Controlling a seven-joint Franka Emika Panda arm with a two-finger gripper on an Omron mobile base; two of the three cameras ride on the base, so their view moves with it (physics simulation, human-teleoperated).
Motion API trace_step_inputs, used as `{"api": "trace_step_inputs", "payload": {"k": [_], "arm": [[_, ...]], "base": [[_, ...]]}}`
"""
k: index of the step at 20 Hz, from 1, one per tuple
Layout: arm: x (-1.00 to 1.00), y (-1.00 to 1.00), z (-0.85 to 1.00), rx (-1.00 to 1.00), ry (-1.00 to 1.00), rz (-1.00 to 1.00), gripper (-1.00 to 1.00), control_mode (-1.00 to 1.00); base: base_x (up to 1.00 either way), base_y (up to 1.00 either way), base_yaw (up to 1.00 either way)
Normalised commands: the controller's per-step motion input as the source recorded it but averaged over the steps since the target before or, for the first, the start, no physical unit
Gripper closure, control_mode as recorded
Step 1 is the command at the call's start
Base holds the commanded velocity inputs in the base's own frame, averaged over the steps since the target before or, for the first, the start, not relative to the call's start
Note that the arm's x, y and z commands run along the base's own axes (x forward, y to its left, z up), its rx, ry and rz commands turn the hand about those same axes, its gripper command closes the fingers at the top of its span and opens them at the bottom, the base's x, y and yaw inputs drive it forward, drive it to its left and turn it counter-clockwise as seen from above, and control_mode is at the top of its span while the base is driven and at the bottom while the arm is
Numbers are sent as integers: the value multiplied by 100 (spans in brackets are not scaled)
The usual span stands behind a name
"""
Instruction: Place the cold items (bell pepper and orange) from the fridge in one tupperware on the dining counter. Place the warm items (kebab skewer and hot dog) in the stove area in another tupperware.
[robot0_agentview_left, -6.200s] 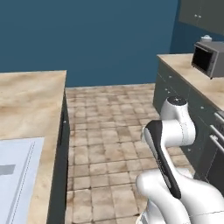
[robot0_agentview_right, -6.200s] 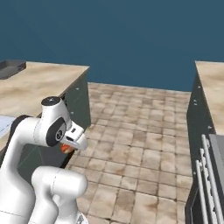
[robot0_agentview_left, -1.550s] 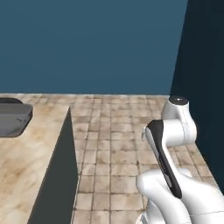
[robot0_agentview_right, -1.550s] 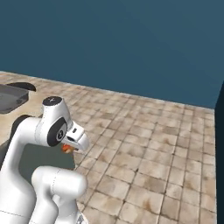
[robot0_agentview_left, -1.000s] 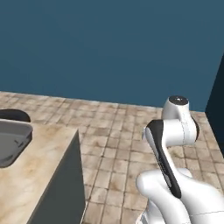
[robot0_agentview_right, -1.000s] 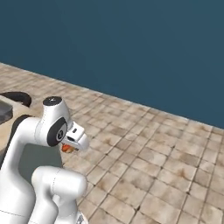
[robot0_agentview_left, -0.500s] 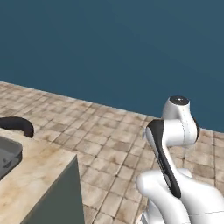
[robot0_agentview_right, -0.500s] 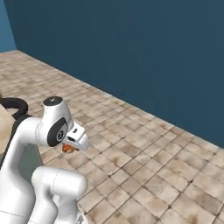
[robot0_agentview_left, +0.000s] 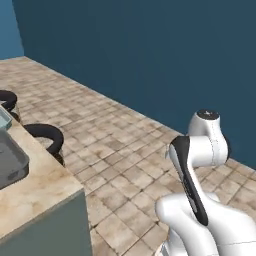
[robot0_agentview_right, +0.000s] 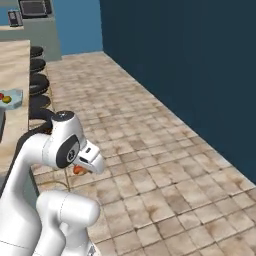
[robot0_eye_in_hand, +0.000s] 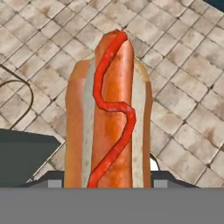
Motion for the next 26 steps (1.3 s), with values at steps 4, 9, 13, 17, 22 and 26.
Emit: {"api": "trace_step_inputs", "payload": {"k": [4, 9, 13, 17, 22, 26], "arm": [[0, 0, 0, 0, 0, 0, 100, 100], [0, 0, 0, 0, 0, 0, 100, 100], [0, 0, 0, 0, 0, 0, 100, 100], [0, 0, 0, 0, 0, 0, 100, 100], [0, 0, 0, 0, 0, 0, 100, 100], [0, 0, 0, 0, 0, 0, 100, 100]], "base": [[38, -40, 83], [29, -34, 85], [0, -24, 63], [19, -57, 50], [43, -88, 57], [13, -98, 57]]}}
